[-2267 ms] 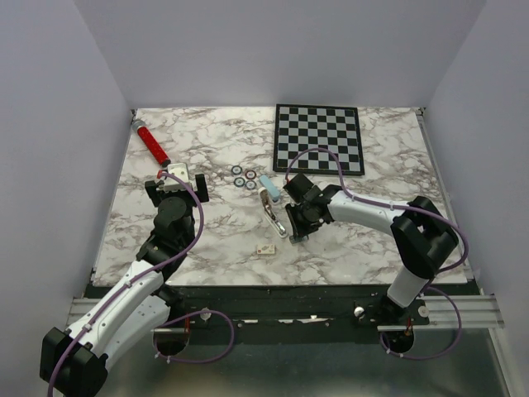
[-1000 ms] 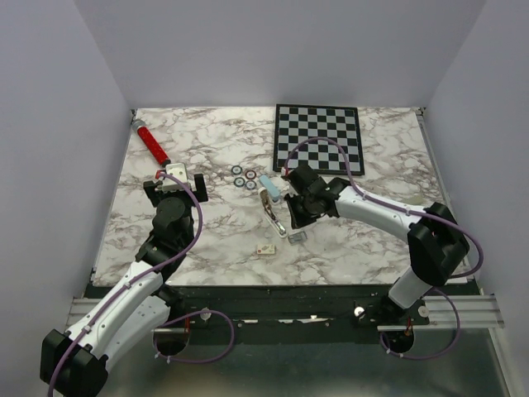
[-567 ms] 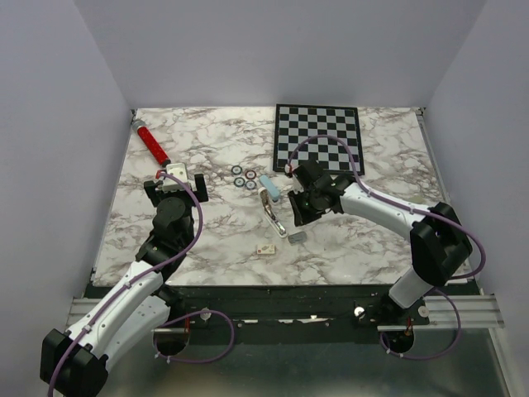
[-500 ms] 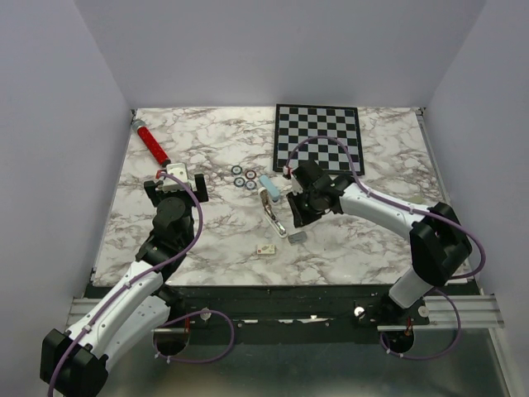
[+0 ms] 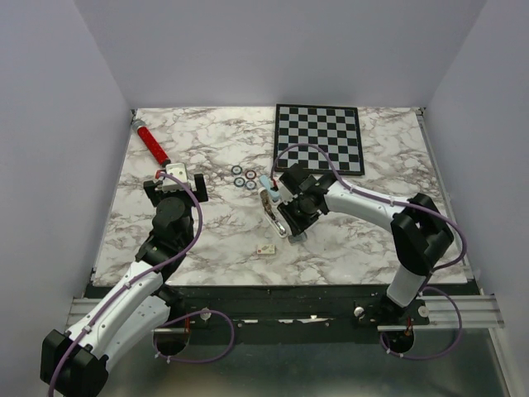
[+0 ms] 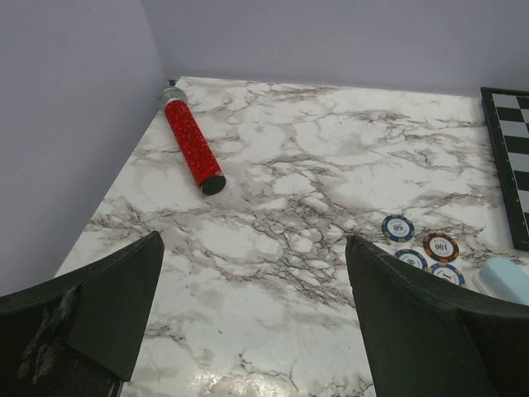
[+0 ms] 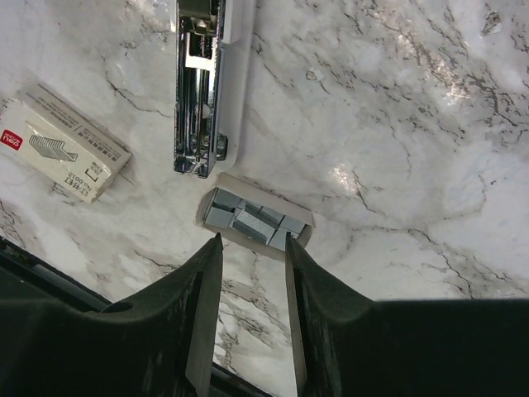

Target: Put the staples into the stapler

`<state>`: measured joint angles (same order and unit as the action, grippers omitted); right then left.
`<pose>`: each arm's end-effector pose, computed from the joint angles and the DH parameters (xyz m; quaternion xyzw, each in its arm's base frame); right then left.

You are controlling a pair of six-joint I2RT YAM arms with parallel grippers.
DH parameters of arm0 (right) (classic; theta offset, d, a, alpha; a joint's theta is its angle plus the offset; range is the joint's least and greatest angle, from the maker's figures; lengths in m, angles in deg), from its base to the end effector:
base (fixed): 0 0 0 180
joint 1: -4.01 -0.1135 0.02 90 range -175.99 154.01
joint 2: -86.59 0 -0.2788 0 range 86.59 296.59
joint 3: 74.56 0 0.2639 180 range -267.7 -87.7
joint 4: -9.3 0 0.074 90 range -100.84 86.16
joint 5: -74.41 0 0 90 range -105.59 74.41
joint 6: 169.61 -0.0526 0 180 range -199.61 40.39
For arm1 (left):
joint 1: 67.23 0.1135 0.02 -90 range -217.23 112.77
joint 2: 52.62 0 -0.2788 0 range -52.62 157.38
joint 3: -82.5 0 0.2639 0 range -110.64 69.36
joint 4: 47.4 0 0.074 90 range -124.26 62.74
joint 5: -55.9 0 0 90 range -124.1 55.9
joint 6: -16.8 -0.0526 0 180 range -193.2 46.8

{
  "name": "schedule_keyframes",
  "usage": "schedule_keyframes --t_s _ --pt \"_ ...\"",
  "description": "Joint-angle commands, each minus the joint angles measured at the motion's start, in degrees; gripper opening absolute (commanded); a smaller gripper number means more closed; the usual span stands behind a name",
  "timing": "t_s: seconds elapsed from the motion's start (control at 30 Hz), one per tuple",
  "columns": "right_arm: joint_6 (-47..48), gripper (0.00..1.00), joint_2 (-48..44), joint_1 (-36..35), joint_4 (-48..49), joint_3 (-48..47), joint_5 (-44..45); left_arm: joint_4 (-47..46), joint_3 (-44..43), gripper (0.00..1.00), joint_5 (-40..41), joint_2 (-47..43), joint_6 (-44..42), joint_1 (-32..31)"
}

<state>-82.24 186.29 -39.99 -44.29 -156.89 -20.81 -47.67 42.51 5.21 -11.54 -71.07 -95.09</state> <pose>0.2557 0.2536 0.1901 -0.3550 0.9190 0.1066 0.1340 0.1821 -0.0586 0.2900 -0.0809 0.7064 0.0603 0.7006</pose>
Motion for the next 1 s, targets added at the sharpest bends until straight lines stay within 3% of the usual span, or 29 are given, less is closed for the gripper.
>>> schedule_keyframes --t_s 0.0,0.2,0.63,0.97 --pt "2.1 0.44 2.3 -1.3 -3.6 -2.4 0.6 0.0 -0.8 0.99 -0.7 -0.7 0.1 0.3" --pt "0.3 0.45 3.9 -1.6 -4.1 -3.4 1.1 0.0 -0.8 0.99 -0.5 -0.8 0.1 0.3" --pt "-16.0 0.45 3.0 -1.6 -1.6 -1.0 4.9 0.0 -0.8 0.99 -1.0 -1.1 0.4 0.3" --pt "-20.9 0.43 4.4 -1.5 -2.6 -0.6 8.0 0.1 -0.7 0.99 -1.2 -1.4 0.6 0.3"
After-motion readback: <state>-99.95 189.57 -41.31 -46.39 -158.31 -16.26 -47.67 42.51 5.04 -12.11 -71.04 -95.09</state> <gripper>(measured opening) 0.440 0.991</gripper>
